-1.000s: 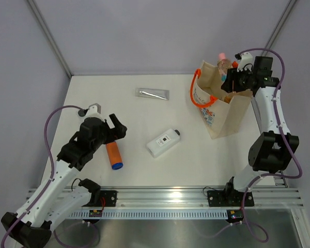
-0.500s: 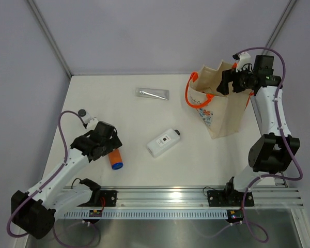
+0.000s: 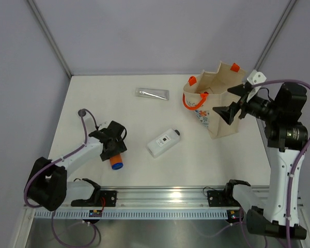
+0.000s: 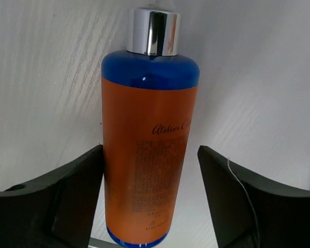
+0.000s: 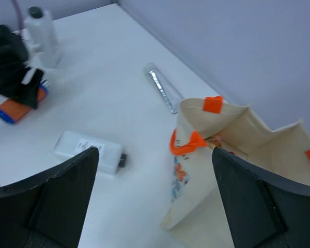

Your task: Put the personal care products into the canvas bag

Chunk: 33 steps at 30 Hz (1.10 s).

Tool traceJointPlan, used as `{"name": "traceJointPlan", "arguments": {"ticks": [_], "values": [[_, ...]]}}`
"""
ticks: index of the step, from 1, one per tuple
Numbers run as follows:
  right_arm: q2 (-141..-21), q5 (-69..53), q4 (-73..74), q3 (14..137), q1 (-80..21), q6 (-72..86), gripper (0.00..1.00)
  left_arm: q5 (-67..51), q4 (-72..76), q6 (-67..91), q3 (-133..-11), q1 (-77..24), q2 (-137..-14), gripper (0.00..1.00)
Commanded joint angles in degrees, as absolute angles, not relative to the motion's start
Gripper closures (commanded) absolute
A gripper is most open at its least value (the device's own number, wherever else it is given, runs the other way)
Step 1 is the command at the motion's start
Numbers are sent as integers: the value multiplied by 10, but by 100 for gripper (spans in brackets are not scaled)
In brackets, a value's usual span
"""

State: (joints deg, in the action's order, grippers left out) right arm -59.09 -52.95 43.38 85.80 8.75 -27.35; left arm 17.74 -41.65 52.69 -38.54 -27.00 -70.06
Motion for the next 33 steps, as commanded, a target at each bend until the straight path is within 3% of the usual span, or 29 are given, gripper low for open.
{"name": "traceJointPlan", "arguments": {"ticks": [1, 3, 7, 10, 12, 16, 17, 20, 25, 33], "values": [[-553, -664, 457, 757, 79, -275, 1, 152, -330, 517, -381, -269, -749, 28], [-533, -674, 478, 715, 63, -290, 0, 147, -319, 505, -380, -269, -768, 39], [-505, -667, 497, 652, 29, -294, 1, 97, -292, 468, -376, -269, -741, 80], [-517, -656, 485, 608, 0, -264, 1, 26, -238, 431, -382, -282, -684, 90], [-526, -651, 448, 585, -26, -212, 2, -69, -185, 392, -377, -298, -651, 91], [-561, -650, 290, 548, -47, -15, 1, -268, 89, 381, -353, -320, -601, 93], [-565, -627, 186, 539, -54, 117, 1, -299, 125, 387, -356, -331, -604, 94], [-582, -547, 43, 504, -74, 289, 0, -351, 258, 394, -379, -356, -645, 94], [-602, -419, -41, 510, -121, 378, 1, -385, 342, 415, -491, -395, -759, 95], [-644, -365, -17, 519, -164, 367, 1, -390, 357, 432, -610, -431, -874, 94]]}}
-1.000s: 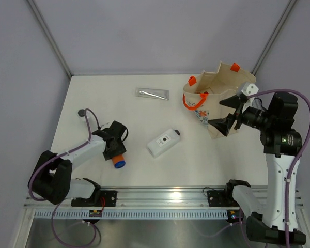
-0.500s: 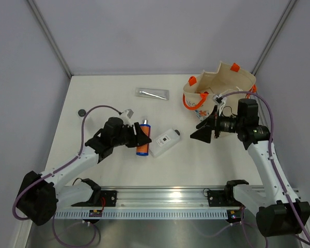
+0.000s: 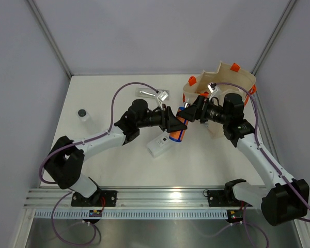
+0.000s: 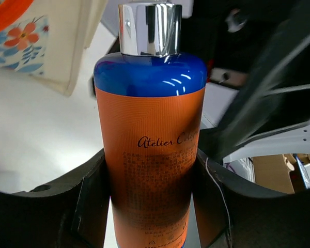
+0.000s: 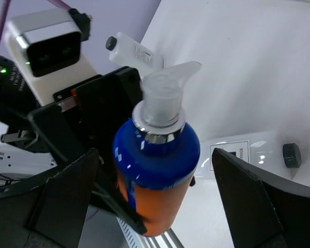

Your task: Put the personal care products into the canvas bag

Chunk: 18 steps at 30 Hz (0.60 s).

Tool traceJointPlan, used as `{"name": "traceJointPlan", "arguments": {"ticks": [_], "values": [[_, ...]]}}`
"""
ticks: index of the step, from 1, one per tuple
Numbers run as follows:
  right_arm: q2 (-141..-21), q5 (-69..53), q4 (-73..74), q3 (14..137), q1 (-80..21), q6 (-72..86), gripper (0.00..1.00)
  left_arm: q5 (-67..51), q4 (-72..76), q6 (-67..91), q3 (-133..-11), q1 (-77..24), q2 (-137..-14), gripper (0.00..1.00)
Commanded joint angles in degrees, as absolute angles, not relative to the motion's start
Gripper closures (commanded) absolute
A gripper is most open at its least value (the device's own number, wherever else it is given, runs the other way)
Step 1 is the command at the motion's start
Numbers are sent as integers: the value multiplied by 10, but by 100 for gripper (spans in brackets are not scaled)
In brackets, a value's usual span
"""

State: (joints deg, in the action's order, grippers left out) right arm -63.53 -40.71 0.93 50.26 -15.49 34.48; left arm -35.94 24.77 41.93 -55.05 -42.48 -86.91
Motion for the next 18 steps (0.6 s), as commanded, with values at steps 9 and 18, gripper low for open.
{"name": "traceJointPlan", "arguments": {"ticks": [9, 18], "values": [[-630, -376, -68, 517, -168, 368, 77, -383, 356, 437, -618, -439, -882, 73], [-625, -404, 47, 649, -155, 215, 100, -299, 216, 318, -618, -430, -815, 1]]}}
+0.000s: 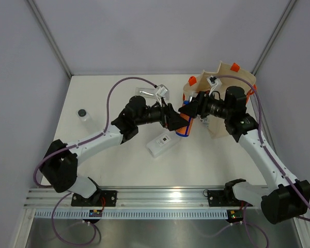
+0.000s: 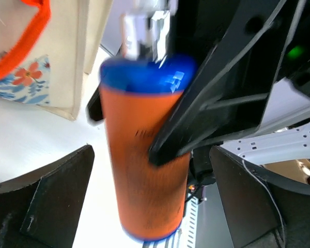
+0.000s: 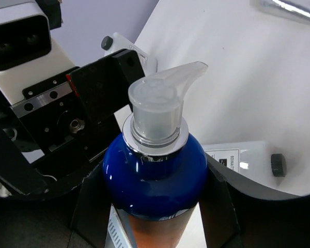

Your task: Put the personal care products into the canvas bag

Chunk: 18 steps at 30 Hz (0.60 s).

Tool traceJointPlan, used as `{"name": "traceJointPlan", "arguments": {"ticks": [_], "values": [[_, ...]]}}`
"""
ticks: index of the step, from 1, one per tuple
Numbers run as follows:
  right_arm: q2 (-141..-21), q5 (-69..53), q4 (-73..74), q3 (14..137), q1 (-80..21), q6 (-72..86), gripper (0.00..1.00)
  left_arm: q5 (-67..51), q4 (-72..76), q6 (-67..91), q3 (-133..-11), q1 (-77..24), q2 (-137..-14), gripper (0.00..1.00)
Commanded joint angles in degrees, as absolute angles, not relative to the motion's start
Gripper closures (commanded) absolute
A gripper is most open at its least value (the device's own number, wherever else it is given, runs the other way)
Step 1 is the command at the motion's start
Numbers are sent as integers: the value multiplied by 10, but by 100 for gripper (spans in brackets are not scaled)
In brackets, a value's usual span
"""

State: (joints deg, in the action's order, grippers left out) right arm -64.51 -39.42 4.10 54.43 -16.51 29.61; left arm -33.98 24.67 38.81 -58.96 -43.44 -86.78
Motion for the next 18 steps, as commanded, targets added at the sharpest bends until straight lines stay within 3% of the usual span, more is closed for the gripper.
{"name": "traceJointPlan", "arguments": {"ticks": [1, 8, 15, 18], "values": [[-629, -408, 80, 673, -145, 194, 100, -273, 195, 303, -620, -427, -806, 1], [-708, -402, 148, 881, -10, 125, 100, -183, 42, 180, -596, -377, -714, 1], [-893, -136, 206, 1040, 16, -27, 100, -157, -102, 78, -577, -377, -739, 1], [-943, -96, 226, 1065, 18, -57, 100, -128, -125, 51, -581, -397, -770, 1]]}}
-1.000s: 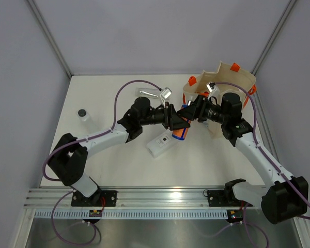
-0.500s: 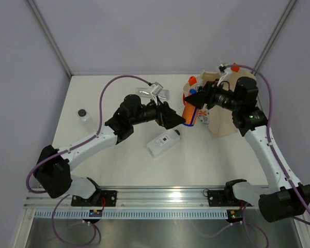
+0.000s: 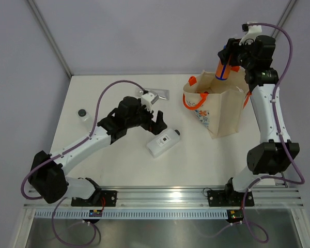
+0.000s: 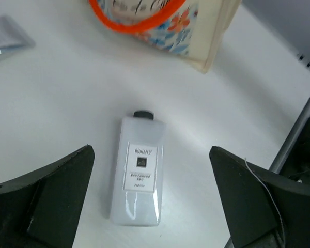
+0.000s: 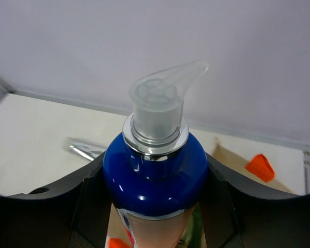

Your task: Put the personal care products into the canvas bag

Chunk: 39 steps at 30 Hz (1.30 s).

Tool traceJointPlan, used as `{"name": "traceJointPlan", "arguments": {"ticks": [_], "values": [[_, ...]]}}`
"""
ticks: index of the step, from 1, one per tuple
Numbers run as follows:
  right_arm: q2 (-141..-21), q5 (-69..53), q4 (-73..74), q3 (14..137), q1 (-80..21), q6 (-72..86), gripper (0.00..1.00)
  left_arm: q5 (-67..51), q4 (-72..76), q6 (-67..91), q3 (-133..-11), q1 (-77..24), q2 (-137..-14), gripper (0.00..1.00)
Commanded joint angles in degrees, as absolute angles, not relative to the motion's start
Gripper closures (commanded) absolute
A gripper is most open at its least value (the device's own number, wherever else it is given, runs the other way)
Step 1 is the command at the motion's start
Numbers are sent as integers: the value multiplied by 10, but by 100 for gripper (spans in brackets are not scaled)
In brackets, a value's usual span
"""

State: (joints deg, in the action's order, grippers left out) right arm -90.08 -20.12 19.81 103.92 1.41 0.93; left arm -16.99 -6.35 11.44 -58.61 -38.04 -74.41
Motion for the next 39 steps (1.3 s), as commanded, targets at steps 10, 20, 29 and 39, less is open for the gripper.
{"name": "traceJointPlan", "arguments": {"ticks": [10, 20, 29, 39], "values": [[-955, -168, 301, 984, 32, -140, 62, 16, -193, -29, -665, -492, -912, 1], [-836, -369, 383, 968, 73, -185, 1, 95, -226, -44, -720, -532, -1040, 1], [-670, -562, 397, 825, 73, -190, 1, 73, -212, -39, -719, -523, -1090, 14], [-596, -621, 395, 673, 72, -155, 1, 0, -143, 59, -675, -501, -976, 85]]}}
